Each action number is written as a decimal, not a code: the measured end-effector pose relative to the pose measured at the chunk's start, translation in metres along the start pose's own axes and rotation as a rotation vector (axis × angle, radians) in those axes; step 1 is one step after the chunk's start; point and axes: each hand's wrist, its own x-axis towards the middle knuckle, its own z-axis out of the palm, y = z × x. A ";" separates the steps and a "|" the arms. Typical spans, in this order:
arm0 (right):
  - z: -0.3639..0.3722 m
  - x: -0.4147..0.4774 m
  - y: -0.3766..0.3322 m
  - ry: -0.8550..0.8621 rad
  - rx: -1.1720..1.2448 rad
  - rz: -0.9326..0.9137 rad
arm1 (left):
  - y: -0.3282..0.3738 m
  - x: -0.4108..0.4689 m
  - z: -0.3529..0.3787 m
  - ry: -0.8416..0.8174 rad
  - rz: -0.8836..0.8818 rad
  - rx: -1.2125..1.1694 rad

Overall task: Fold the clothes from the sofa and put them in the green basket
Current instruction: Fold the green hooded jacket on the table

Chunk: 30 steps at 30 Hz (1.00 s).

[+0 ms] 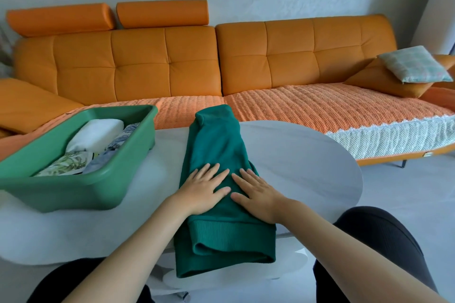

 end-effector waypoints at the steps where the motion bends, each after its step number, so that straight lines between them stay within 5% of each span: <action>1: 0.001 -0.001 0.002 0.001 -0.003 0.006 | -0.003 -0.008 0.001 -0.014 0.007 0.001; 5: -0.004 -0.006 0.000 0.025 -0.040 -0.013 | -0.012 -0.036 -0.003 -0.024 0.050 -0.064; 11: -0.014 -0.042 0.010 0.214 -0.209 -0.343 | -0.020 -0.079 -0.005 0.292 0.216 -0.313; 16: -0.015 -0.062 0.015 0.173 -0.384 -0.478 | -0.025 -0.110 -0.002 0.124 0.197 -0.595; 19: -0.003 -0.068 0.017 0.180 -0.482 -0.548 | -0.023 -0.122 0.000 -0.002 0.222 -0.313; 23: 0.005 -0.069 0.018 0.263 -0.542 -0.599 | -0.018 -0.126 0.011 0.030 0.297 0.092; 27: 0.010 -0.070 0.012 0.373 -0.468 -0.740 | -0.022 -0.131 0.017 0.170 0.350 0.214; 30: 0.005 -0.076 0.005 0.452 -0.165 -0.691 | -0.017 -0.132 0.011 0.366 0.460 0.010</action>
